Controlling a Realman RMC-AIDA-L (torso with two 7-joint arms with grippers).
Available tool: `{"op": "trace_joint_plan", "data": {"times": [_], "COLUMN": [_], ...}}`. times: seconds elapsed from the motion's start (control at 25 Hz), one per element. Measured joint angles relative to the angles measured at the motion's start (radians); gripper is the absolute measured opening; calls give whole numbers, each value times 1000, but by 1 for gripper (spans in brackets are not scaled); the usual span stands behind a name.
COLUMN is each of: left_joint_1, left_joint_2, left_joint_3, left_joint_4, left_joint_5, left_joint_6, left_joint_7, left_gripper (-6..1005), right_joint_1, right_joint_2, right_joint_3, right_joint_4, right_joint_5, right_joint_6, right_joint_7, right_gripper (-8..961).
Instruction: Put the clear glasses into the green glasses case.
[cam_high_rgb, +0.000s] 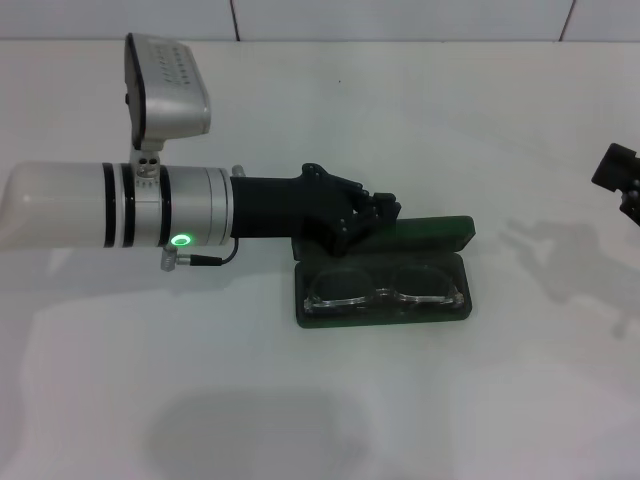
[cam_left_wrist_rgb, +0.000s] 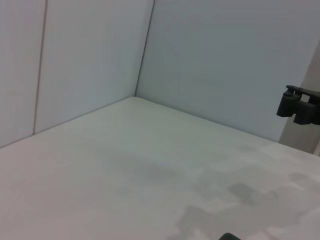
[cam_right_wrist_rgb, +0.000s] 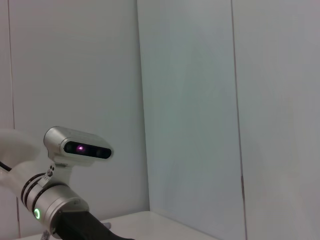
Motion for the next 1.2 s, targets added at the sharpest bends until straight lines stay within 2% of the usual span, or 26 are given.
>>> {"op": "trace_joint_plan", "data": {"times": [0.92,1.2], "left_joint_1": [2,25], "left_joint_2": [-2,-7], "left_joint_3": [46,93], "left_joint_4": [-58,-69], "left_joint_5": [1,3], "left_joint_6": [1,-2], "left_joint_7": [8,10], "left_gripper": [85,93], "right_joint_1": [-19,-19], "right_joint_2": [1,1], "right_joint_3": [2,2], "right_joint_4": [10,10], "right_joint_5": [0,0], "right_joint_6": [-14,-15], "right_joint_7": [-2,-2], "right_gripper": [140,140]}}
